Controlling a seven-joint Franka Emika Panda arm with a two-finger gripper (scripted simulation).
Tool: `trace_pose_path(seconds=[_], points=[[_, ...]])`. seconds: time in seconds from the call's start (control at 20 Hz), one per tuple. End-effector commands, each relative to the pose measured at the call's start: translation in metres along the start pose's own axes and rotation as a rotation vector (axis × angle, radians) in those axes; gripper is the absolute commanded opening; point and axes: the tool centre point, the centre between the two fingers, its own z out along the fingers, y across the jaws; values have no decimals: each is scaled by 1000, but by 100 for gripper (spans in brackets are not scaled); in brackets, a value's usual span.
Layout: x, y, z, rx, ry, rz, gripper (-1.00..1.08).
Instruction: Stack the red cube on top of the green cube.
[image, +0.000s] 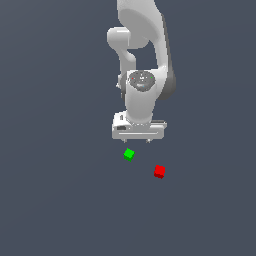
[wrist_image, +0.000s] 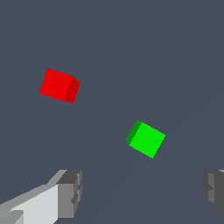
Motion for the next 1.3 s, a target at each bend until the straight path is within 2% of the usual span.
trace_pose_path(seconds=[0.0, 0.7, 1.25], points=[[5, -10, 6, -1, -1, 25, 100], [56, -79, 51, -7, -3, 222, 100], [83, -103, 69, -8, -4, 305, 100]])
